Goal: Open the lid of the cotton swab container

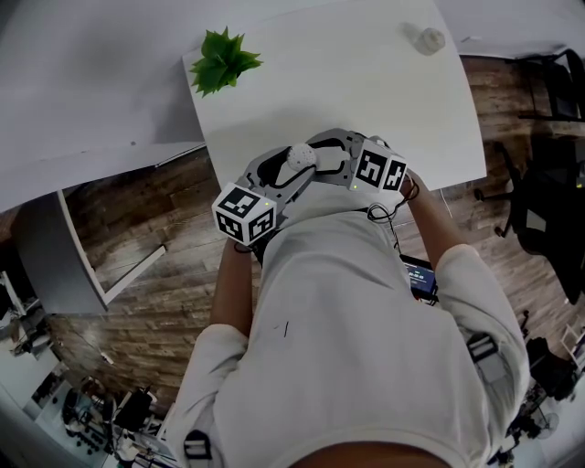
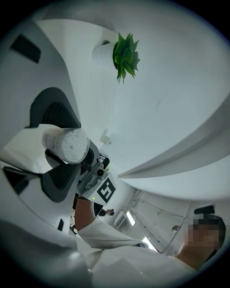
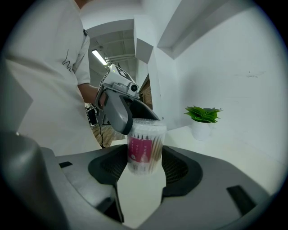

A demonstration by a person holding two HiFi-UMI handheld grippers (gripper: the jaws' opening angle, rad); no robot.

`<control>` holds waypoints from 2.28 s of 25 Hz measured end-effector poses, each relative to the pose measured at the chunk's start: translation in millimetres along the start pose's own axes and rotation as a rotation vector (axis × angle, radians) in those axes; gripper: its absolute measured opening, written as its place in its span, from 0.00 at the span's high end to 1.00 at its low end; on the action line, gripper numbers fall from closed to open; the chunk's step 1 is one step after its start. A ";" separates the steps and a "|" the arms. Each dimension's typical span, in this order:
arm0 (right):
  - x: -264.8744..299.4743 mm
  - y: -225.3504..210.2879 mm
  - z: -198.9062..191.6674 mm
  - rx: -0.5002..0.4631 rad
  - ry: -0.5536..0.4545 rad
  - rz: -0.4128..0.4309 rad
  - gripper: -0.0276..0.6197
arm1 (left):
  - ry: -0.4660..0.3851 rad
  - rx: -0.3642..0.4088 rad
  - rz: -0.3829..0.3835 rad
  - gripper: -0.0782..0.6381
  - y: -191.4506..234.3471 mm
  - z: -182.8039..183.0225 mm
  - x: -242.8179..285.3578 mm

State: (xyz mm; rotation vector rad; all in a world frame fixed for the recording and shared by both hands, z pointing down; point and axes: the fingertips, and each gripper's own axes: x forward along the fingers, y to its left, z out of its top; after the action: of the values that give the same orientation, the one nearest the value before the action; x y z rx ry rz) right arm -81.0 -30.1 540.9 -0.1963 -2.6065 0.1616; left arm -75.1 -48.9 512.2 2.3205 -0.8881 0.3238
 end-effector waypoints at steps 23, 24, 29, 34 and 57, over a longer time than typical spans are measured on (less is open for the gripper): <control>-12.7 22.0 11.4 0.294 -0.201 0.324 0.60 | -0.063 0.158 -0.071 0.54 -20.9 17.0 -10.9; -12.7 22.1 10.9 0.287 -0.199 0.323 0.60 | -0.066 0.148 -0.078 0.54 -20.8 16.4 -11.0; -11.3 24.0 7.9 0.243 -0.170 0.305 0.60 | -0.039 0.102 -0.108 0.55 -20.1 11.1 -11.8; -8.7 21.2 5.6 0.173 -0.126 0.283 0.60 | -0.035 0.051 -0.120 0.55 -16.9 10.9 -12.5; 6.7 0.4 -10.0 -0.065 0.027 -0.016 0.61 | -0.100 -0.114 0.001 0.52 10.0 29.1 -9.6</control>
State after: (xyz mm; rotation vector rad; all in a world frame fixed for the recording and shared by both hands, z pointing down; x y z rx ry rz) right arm -81.7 -27.8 552.7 -0.1992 -2.5878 0.0678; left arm -88.8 -68.2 490.2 2.2463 -0.9320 0.1540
